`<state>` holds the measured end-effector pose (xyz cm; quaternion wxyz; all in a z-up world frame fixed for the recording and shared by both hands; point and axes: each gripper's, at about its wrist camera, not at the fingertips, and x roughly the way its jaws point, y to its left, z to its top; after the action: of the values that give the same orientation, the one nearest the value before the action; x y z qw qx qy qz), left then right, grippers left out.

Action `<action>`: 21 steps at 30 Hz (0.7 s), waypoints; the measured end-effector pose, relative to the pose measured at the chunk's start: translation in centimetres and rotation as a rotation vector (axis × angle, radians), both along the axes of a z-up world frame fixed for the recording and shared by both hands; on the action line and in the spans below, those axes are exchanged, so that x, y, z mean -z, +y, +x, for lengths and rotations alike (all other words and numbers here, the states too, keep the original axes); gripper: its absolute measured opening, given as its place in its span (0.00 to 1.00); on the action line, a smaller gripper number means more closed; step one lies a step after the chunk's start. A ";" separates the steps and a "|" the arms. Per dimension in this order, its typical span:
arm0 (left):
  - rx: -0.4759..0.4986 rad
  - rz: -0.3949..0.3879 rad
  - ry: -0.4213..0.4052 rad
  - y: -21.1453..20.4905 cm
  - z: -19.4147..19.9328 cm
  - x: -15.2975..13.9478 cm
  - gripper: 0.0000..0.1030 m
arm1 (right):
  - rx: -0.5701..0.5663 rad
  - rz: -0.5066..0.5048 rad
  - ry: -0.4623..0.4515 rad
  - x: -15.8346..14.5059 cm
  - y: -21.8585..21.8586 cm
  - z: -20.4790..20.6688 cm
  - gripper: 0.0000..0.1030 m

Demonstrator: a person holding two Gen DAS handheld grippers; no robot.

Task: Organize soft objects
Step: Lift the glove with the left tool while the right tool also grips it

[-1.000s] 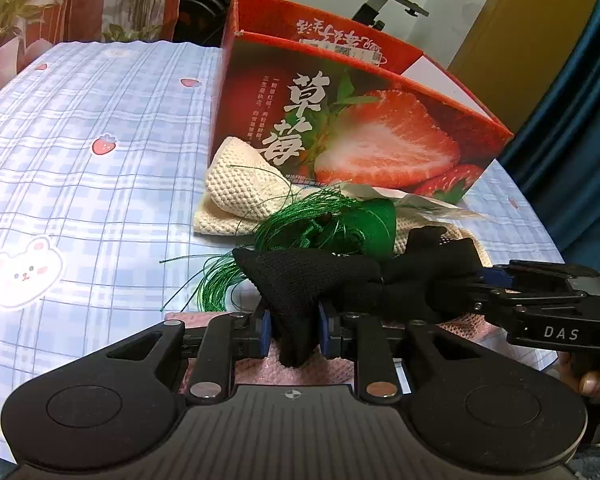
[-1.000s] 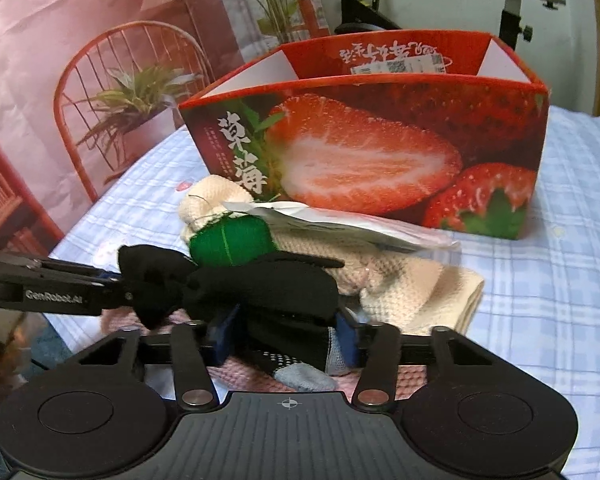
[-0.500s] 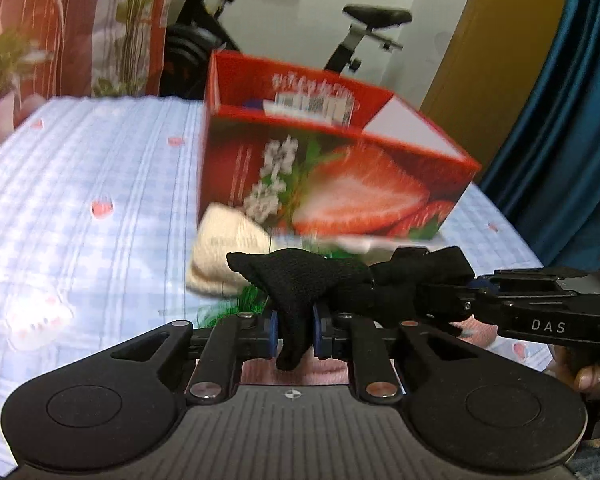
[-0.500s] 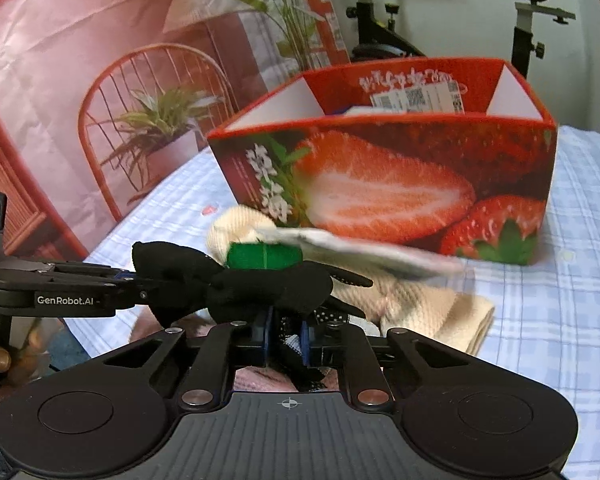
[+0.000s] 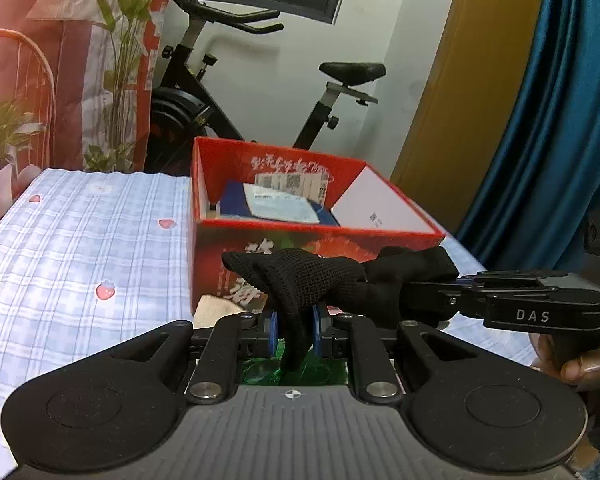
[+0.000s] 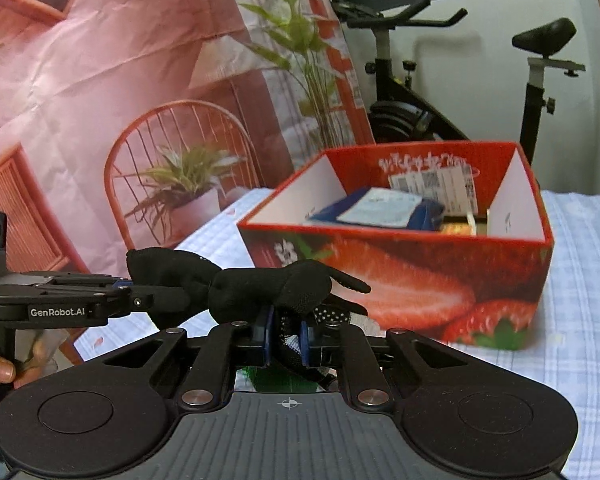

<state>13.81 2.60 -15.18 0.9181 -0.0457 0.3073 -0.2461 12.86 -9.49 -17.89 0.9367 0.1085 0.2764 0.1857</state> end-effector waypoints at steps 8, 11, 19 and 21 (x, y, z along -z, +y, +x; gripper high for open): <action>0.023 -0.005 -0.027 -0.5 0.7 -1.2 0.16 | 0.014 -0.013 -0.026 -1.4 -0.5 0.7 0.12; 0.031 -0.011 -0.044 -0.7 1.5 -1.8 0.16 | 0.026 -0.007 -0.034 -2.1 -1.0 1.3 0.12; 0.047 -0.026 -0.079 -1.9 5.7 -3.3 0.16 | 0.063 -0.034 -0.079 -4.5 -2.6 4.2 0.12; 0.052 -0.026 -0.075 -2.5 7.2 -3.4 0.16 | 0.076 -0.048 -0.077 -4.8 -3.0 5.5 0.12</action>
<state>21.02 0.10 -11.77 0.9216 -0.0404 0.2707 -0.2752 18.37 -12.46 -13.08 0.9554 0.0890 0.2400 0.1475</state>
